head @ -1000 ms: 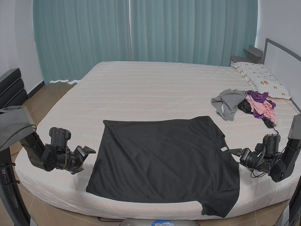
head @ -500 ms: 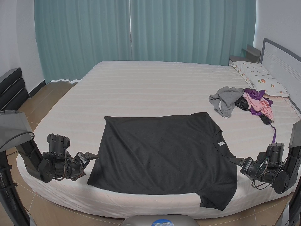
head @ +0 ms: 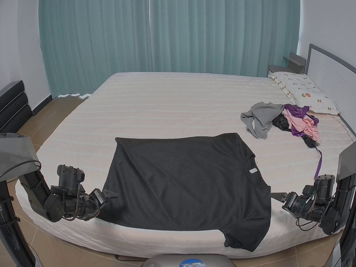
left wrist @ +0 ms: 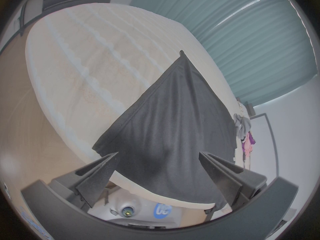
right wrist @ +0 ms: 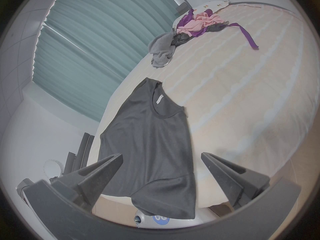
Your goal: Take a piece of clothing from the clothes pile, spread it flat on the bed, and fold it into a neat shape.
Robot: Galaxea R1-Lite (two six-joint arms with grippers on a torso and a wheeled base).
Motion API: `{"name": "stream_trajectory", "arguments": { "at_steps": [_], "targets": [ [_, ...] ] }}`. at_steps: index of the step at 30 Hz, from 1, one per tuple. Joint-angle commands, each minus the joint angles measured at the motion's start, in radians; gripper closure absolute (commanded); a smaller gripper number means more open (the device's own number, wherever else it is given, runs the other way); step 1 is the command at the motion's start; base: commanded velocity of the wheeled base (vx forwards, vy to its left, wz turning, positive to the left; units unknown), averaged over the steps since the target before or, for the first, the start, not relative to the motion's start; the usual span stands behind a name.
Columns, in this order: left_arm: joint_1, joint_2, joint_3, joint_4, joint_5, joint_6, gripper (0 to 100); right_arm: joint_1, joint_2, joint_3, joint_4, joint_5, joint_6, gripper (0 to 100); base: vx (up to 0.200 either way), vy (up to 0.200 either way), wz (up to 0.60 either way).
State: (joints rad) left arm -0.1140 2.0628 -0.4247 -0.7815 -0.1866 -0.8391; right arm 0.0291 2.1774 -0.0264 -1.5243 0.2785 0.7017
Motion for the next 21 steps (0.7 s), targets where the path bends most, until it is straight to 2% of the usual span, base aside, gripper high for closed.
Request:
{"name": "stream_trajectory", "arguments": {
  "at_steps": [1,5,9,21],
  "targets": [
    [0.034,0.008,0.034,0.001,0.042,0.063,0,0.009,0.058,0.026,-0.042,0.001,-0.001,0,0.000,0.000,0.00],
    [0.059,0.013,0.037,0.008,0.091,0.091,0,0.015,0.065,0.026,-0.042,0.001,-0.001,0,0.000,0.000,0.00],
    [0.083,0.016,0.046,0.014,0.095,0.134,0,0.015,0.064,0.026,-0.042,0.001,-0.001,0,0.000,0.000,0.00],
    [0.094,0.096,0.027,0.010,0.096,0.144,0,0.015,0.065,0.026,-0.042,0.001,-0.001,0,0.000,0.000,0.00]
  ]
}}
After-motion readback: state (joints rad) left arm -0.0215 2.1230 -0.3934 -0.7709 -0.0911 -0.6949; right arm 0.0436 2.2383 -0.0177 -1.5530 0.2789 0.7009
